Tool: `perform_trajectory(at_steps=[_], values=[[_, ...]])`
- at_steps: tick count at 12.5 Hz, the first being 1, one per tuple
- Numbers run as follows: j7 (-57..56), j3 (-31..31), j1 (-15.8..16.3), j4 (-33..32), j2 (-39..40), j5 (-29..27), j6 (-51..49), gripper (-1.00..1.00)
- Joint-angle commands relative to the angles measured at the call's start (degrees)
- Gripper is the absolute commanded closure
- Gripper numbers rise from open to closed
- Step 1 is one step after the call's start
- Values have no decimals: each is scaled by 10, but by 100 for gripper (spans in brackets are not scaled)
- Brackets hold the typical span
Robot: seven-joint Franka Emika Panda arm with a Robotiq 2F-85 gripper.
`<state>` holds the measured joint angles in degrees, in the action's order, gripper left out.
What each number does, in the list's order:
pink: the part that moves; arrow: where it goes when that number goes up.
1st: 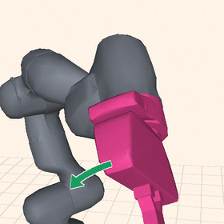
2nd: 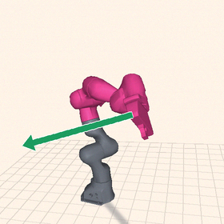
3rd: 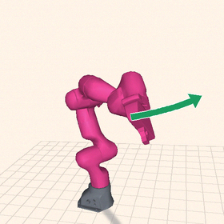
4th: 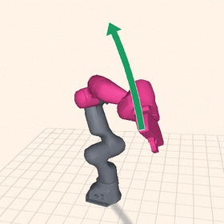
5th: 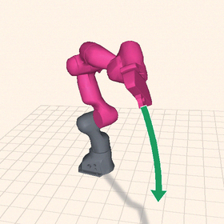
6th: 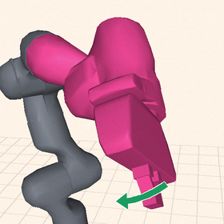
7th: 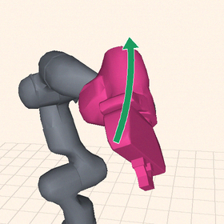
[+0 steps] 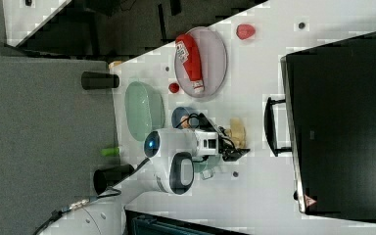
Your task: Pick banana from table and place on oven.
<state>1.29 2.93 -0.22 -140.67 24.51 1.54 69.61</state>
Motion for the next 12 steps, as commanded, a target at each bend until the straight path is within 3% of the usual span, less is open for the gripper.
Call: perform_trajectory(at_steps=[1, 4, 7, 9, 12], values=[[-4, -6, -4, 5, -33, -4, 17, -18], [-4, -8, -4, 4, -46, -4, 16, 43], [-1, -8, -4, 0, -68, -4, 15, 43], [-1, -9, -4, 5, -125, -4, -8, 43], [-1, -8, -5, 37, -250, -4, -181, 43]])
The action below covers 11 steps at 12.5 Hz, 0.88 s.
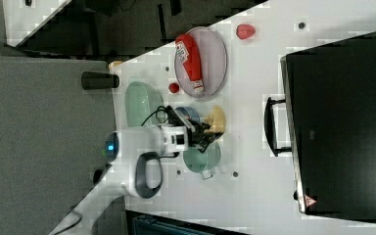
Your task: Pick banana from table and place on oven.
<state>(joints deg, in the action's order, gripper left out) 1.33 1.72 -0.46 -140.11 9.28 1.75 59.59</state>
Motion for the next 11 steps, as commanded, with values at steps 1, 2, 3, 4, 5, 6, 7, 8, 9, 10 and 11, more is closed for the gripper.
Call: perform_trajectory(at_steps=[1, 2, 3, 4, 5, 6, 7, 8, 9, 10, 11], values=[[-2, 5, -3, 54, -138, -6, -151, 43], [-2, 6, -3, 80, -172, -6, -218, 43], [-2, 11, -3, 109, -198, -6, -286, 43], [-2, 17, -4, 139, -218, -6, -348, 43], [-2, 25, -5, 169, -229, -6, -399, 43], [-4, 36, -7, 197, -233, -4, -436, 43], [-12, 49, -10, 225, -232, -1, -459, 43], [-15, 66, -13, 247, -228, 0, -475, 43], [-25, 87, -17, 263, -222, 1, -485, 43], [-47, 110, -21, 271, -214, 3, -485, 43], [-81, 135, -25, 276, -202, 10, -481, 43]])
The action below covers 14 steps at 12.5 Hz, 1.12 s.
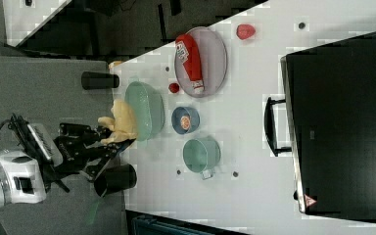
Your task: Pick banana from table and place on oven.
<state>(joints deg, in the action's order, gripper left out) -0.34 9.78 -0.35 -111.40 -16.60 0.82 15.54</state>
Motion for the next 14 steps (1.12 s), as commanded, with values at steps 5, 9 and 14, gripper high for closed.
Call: perform_trajectory(at_steps=[5, 9, 14], values=[[-304, 191, -31, -5, 151, 34, 96, 43], [-424, 246, -32, 18, 241, 30, 165, 43], [-480, 255, -40, 29, 285, 14, 176, -32]])
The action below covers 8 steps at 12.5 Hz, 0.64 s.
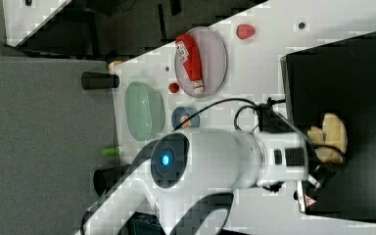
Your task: Pick banana from table and place on oven.
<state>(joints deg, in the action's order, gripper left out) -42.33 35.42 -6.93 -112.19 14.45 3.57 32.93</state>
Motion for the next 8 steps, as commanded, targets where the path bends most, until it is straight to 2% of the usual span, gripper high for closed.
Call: perform_trajectory(at_steps=[1, 3, 6, 8], values=[[-60, -2, 26, 37, -26, -13, 2, -54], [-61, -3, 26, 39, -30, -13, 1, -98], [-59, -17, 43, 46, -73, -5, -26, -100], [-12, -42, 63, 45, -121, 1, -79, -100]])
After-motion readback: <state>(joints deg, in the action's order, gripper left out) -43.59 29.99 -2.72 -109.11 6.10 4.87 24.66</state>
